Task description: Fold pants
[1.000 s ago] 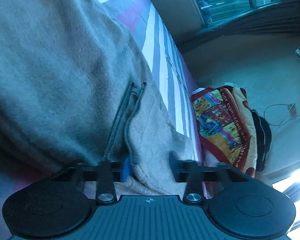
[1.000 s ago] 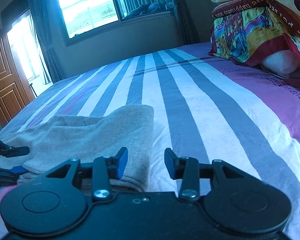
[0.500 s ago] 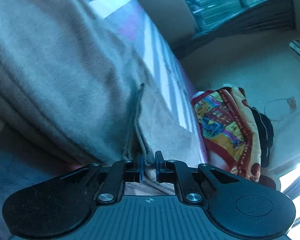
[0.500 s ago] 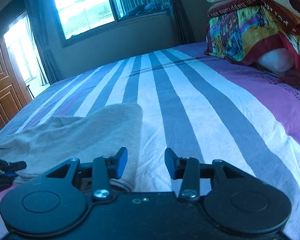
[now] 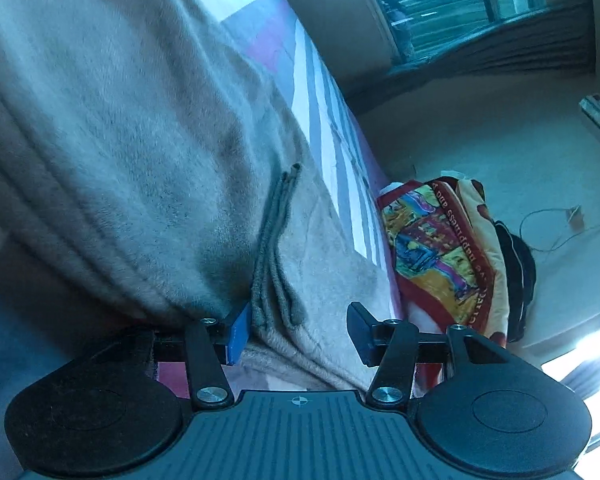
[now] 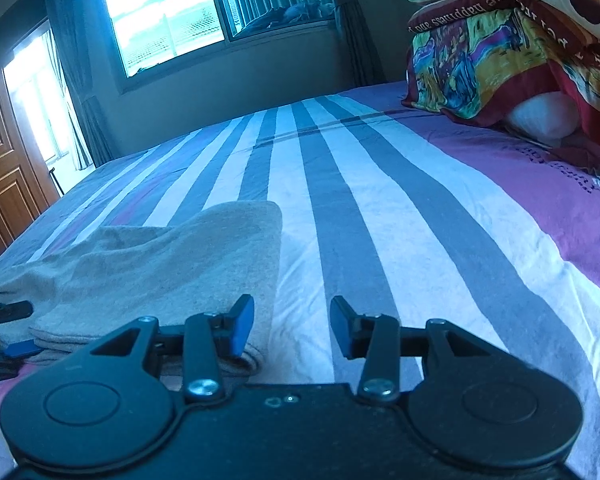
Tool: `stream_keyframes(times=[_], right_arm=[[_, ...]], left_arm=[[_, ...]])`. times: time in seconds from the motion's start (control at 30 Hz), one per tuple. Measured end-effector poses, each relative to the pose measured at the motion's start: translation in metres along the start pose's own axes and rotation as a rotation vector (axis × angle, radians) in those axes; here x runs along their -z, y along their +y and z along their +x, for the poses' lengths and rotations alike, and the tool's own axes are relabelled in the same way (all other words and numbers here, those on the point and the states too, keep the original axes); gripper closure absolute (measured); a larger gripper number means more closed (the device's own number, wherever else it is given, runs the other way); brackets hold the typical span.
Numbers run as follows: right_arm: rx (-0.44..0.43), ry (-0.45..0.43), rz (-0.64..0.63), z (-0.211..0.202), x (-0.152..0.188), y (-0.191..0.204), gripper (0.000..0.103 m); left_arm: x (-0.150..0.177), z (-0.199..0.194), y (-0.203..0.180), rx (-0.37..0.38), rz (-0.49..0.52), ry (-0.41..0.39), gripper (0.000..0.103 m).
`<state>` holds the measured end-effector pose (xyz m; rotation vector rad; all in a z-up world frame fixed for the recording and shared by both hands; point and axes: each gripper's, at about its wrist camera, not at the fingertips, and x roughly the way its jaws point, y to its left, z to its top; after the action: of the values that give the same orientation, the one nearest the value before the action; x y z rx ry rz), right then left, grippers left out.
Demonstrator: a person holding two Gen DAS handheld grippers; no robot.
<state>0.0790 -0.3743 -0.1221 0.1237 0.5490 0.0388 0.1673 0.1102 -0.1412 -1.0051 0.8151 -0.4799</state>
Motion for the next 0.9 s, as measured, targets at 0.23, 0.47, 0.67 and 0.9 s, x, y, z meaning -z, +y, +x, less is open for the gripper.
stream_keyframes(times=[0.23,0.47,0.67,0.9], right_arm=[[0.01,0.011,-0.012,0.003,0.0,0.003,0.061],[0.009,0.009,-0.028,0.001,-0.001,0.006,0.06],[-0.011,0.018,-0.026,0.001,0.003,0.01,0.06],[-0.046,0.037,-0.058,0.001,0.009,0.019,0.06]], left_arm=[[0.003,0.004,-0.013,-0.014,0.093,-0.018,0.084],[-0.003,-0.011,-0.014,-0.091,0.157,-0.027,0.084],[-0.005,-0.016,-0.007,-0.065,0.115,-0.06,0.084],[-0.016,-0.017,-0.015,-0.06,0.163,-0.1,0.084]])
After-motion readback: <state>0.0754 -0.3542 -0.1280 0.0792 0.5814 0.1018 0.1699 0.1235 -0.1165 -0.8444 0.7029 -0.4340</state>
